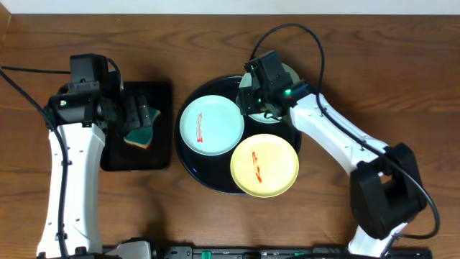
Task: Clean dirty plates on tray and stack at the side
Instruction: 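Grip the rim of the top pale green plate with the right gripper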
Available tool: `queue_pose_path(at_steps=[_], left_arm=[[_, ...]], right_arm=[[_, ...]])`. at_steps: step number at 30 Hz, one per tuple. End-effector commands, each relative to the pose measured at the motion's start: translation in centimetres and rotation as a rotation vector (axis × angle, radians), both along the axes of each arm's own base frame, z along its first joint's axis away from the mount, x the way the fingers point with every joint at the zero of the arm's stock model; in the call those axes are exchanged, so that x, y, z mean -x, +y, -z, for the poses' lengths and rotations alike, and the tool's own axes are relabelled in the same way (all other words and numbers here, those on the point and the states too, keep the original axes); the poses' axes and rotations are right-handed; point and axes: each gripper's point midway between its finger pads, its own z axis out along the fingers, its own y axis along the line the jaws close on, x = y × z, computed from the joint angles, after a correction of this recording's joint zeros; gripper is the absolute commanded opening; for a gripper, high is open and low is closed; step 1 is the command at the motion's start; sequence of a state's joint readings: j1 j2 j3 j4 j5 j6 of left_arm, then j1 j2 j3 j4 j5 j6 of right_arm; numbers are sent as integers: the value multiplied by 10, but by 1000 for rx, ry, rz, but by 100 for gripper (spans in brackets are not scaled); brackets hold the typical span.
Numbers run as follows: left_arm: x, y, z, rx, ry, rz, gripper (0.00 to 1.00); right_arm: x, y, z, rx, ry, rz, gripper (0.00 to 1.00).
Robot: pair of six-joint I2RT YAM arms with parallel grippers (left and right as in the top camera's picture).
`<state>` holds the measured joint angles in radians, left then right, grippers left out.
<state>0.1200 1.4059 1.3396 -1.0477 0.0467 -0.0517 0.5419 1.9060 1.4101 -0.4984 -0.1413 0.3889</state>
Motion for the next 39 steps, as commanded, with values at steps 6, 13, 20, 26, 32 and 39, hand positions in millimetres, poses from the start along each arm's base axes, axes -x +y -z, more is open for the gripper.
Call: queue_pose_path(at_steps=[6,13,20,26,32,39], left_arm=[[-8,2,-7,-4,-30,-9,95],[-7,2,-7,-4,-28,-9,95],[-7,2,-7,-3,-28,-9,95],[-7,2,-6,-3,-26,-9,95],[-8,2,1,0,-4,-9,95],[-11,3,7,2,12,-9,96]], right_arm=[[-7,11,44,14,46,-7,46],[-2,20,54,-15,78,-26,29],[5,23,54,-35,127,-3,29],[23,12,65,1,229,59,31],[32,15,73,60,224,66,27],[33,16,83,111,208,98,12]])
